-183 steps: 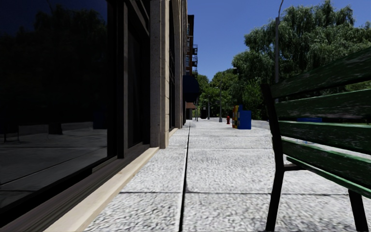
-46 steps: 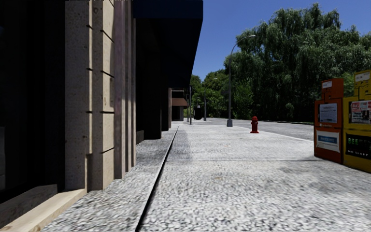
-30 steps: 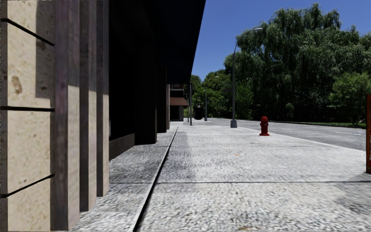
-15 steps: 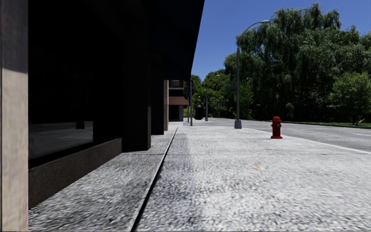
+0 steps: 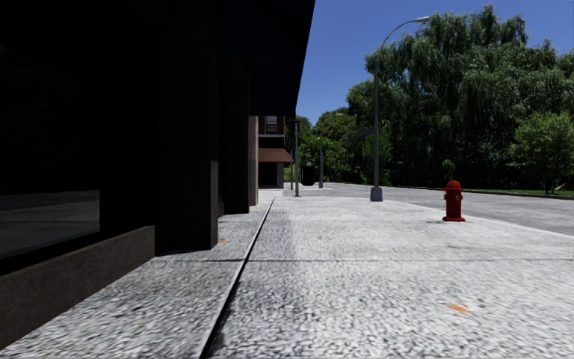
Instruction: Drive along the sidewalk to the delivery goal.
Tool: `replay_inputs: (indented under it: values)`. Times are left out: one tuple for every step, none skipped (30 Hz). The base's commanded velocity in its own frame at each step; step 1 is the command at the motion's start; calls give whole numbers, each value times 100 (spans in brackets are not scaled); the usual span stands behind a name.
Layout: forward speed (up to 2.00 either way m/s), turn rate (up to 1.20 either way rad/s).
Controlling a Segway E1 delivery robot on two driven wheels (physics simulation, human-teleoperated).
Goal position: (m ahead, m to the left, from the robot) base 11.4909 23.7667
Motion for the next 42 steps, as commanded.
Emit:
replay_inputs:
  values:
    - [200,0]
    - [200,0]
    - [200,0]
    - [200,0]
    - [200,0]
    - [200,0]
    - [200,0]
    - [200,0]
    - [200,0]
    - [200,0]
    - [200,0]
    - [200,0]
    - [200,0]
    - [200,0]
    - [200,0]
    - [200,0]
    - [200,0]
    - [200,0]
    - [200,0]
    - [200,0]
    - [200,0]
    - [200,0]
    - [200,0]
    - [200,0]
    - [200,0]
    - [200,0]
    - [200,0]
    - [200,0]
    - [200,0]
    - [200,0]
    - [200,0]
    - [200,0]
    - [200,0]
    - [200,0]
    - [200,0]
    - [200,0]
    - [200,0]
    - [200,0]
    - [200,0]
    - [200,0]
    - [200,0]
    - [200,0]
